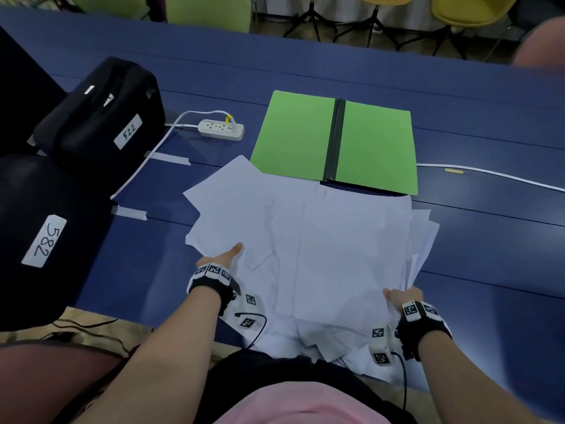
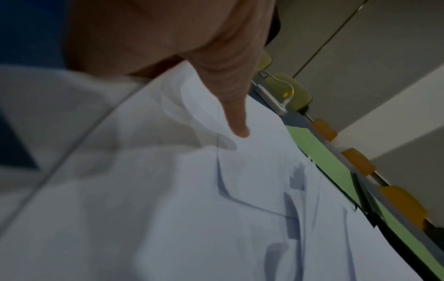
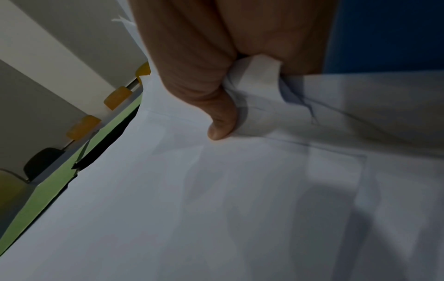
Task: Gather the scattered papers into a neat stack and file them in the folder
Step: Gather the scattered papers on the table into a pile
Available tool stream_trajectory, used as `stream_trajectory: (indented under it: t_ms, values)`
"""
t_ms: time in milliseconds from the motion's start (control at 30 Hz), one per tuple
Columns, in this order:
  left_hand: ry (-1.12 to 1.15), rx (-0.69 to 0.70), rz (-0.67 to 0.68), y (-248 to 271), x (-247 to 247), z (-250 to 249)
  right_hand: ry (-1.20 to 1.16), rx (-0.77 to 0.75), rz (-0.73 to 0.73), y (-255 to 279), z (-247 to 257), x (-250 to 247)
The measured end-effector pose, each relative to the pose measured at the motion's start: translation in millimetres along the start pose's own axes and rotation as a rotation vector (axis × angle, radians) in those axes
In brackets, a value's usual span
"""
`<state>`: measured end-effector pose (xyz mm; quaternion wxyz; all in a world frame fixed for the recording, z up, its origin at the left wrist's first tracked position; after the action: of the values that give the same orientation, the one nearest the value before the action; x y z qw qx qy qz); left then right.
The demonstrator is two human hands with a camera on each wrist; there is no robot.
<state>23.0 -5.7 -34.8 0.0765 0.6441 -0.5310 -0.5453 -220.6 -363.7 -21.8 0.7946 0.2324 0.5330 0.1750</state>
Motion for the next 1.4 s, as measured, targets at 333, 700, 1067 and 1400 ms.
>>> stream_trajectory:
  t_ms: [333,700,1067,1400]
  values:
    - [0.061,0.074,-0.022,5,8,-14,-0.05,0.001,-0.01,9,-2,-4]
    - [0.16,0.155,-0.045,4,8,-19,-0.077,-0.004,-0.013,12,-3,-6]
    - [0.207,-0.017,-0.008,-27,-37,33,-0.054,-0.011,-0.013,10,-5,-3]
    - [0.098,0.565,-0.343,6,-89,-51,-0.047,0.003,-0.001,5,-6,0]
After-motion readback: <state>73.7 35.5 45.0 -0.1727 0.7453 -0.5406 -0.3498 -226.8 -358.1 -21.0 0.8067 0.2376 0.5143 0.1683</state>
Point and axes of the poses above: each hand's wrist, its own y-axis away from the middle knuckle, its own x-axis out of the palm, z = x × y, the point moved 8 cm from there along -y, towards the middle knuckle, and after that the axes turned 11 degrees about -z, right-handed, at the moved point
